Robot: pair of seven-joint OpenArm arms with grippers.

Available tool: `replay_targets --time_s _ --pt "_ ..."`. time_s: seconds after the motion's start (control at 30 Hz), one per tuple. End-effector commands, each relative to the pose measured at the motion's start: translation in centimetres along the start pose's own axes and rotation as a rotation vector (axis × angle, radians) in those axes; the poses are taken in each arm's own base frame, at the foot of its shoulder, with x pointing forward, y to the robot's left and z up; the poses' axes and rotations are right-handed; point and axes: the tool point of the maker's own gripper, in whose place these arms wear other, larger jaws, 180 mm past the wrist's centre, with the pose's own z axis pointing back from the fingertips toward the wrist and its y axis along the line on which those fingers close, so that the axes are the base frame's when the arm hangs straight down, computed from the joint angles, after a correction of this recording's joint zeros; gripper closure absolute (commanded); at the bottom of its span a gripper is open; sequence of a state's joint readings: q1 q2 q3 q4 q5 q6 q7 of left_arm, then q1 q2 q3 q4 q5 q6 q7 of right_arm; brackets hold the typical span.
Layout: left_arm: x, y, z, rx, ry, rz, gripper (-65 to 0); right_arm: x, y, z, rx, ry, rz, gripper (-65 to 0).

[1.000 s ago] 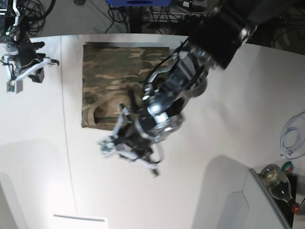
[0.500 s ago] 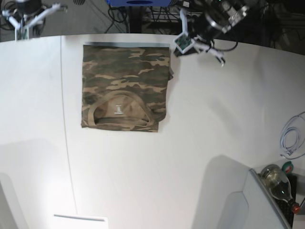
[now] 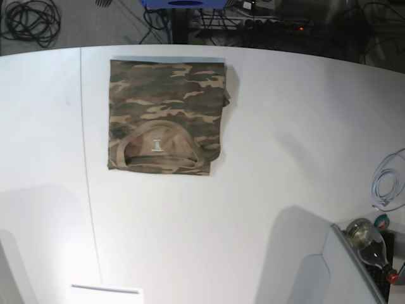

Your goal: Layout the t-shirt on the table in an organized manner, then fold the t-shirt properly

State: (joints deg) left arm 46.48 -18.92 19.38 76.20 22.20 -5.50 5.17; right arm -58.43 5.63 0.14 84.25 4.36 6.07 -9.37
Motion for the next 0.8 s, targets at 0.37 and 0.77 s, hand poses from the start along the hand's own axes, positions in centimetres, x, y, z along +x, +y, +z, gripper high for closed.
replay_targets --time_s 0.37,0.77 --pt "-8.8 2.3 -9.1 0.093 0.257 0.421 0.0 -7.9 -3.9 -11.1 0.061 0.267 0.32 0.0" --pt "-4.8 4.2 -10.9 0.136 0.158 0.479 0.0 -1.9 -2.4 -13.1 0.101 0.083 0.389 0.0"
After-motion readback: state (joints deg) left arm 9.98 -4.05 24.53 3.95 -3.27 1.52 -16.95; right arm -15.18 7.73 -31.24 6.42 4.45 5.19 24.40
